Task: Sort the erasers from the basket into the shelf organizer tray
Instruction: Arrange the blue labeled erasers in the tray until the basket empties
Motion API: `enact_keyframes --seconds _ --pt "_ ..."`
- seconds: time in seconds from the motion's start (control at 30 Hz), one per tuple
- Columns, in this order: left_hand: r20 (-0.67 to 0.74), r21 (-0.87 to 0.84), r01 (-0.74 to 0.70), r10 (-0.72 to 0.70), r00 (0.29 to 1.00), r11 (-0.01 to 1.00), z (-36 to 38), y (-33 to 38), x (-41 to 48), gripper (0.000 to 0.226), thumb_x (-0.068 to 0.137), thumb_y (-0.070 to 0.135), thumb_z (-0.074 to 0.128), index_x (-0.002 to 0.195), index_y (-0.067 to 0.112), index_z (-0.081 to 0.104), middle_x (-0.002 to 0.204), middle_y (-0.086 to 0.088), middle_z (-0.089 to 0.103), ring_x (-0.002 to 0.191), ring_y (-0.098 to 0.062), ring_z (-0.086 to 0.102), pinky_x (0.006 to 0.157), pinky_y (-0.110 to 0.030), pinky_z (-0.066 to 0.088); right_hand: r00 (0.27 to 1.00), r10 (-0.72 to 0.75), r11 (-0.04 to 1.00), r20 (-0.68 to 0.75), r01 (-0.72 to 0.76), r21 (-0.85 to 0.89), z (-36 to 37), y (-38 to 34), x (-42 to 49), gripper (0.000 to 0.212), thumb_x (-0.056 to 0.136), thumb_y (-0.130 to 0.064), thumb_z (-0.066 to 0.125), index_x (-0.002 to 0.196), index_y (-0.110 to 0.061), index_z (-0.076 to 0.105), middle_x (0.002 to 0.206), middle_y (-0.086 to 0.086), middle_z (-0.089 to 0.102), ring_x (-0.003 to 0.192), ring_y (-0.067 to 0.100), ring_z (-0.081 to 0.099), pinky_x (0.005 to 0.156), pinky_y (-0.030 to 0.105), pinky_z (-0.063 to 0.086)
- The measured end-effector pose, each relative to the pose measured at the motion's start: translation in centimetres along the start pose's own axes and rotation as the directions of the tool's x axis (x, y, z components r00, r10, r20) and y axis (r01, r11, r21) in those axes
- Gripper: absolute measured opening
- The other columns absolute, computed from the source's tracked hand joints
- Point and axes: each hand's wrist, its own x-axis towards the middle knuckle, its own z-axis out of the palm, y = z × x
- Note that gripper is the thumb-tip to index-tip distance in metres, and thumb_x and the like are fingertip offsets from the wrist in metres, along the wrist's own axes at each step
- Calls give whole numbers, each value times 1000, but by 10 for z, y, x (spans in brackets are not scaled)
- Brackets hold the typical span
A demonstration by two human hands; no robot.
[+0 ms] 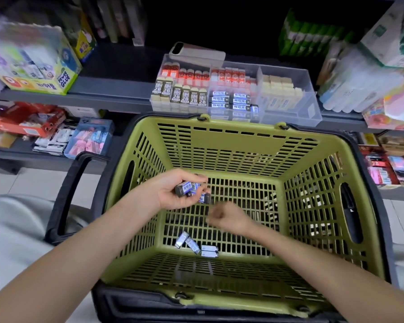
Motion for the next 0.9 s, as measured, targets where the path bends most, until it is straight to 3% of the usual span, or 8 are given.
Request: enact_keyframes --seconds 0.1,0.3,0.37,0.47,0.53,0.6,0.73,0.9 --pt "-9 -26 -16 16 1000 1000 2 0 -3 8 63 1 69 61 -6 71 66 -20 66 47 -17 58 37 -19 47 965 122 959 231 -55 -277 34 20 6 36 80 -29 71 108 -9 62 107 5 65 98 17 62 87 27 49" --pt "-12 -29 -40 40 999 999 -5 1 -2 17 65 15 75 60 0 73 61 -14 64 44 -11 51 34 -14 39 926 128 974 356 -50 -220 44 28 8 23 86 -25 64 100 -7 66 107 7 65 92 15 59 92 29 49" --pt "-52 29 -40 41 998 999 -3 1 -3 19 63 18 77 60 0 72 59 -13 65 42 -9 50 33 -12 37 956 92 994 278 -71 -84 28 22 5 19 84 -22 65 97 -7 68 100 9 67 81 15 61 82 29 55" --pt "-140 175 -96 122 983 980 -2 -2 -4 34 60 28 77 80 1 67 70 -11 61 51 -9 54 33 -12 35 997 36 956 -72 -14 293 -10 -2 -5 15 82 -21 67 93 -10 65 88 4 64 66 9 56 59 18 48" --pt "-134 277 -151 194 972 949 -2 -3 -6 48 60 39 74 91 4 63 76 -9 54 62 -9 58 32 -12 33 950 -30 851 -311 188 491 -34 -23 -12 11 82 -17 68 91 -15 63 80 -4 62 60 2 52 55 16 43" --pt "-36 320 -192 214 976 928 0 -4 -11 58 59 50 69 96 7 62 72 -6 50 54 -8 61 31 -12 31 877 -167 807 -450 384 449 -45 -47 -20 13 80 -15 71 88 -22 64 72 -12 62 60 2 50 55 16 43" --pt "142 290 -255 222 965 923 -1 -3 -23 56 59 53 67 93 9 60 59 -2 55 43 -5 52 27 -11 28 817 -348 849 -460 482 215 -44 -78 -21 24 74 -12 77 87 -25 62 74 -6 57 62 9 46 59 27 44" --pt "28 359 -264 272 962 895 -17 3 -31 26 80 34 66 87 10 61 58 -6 57 45 -8 40 27 -13 26 925 -325 531 -198 351 771 -37 -58 -8 21 86 -16 61 105 -7 63 85 9 61 66 14 58 63 27 54"
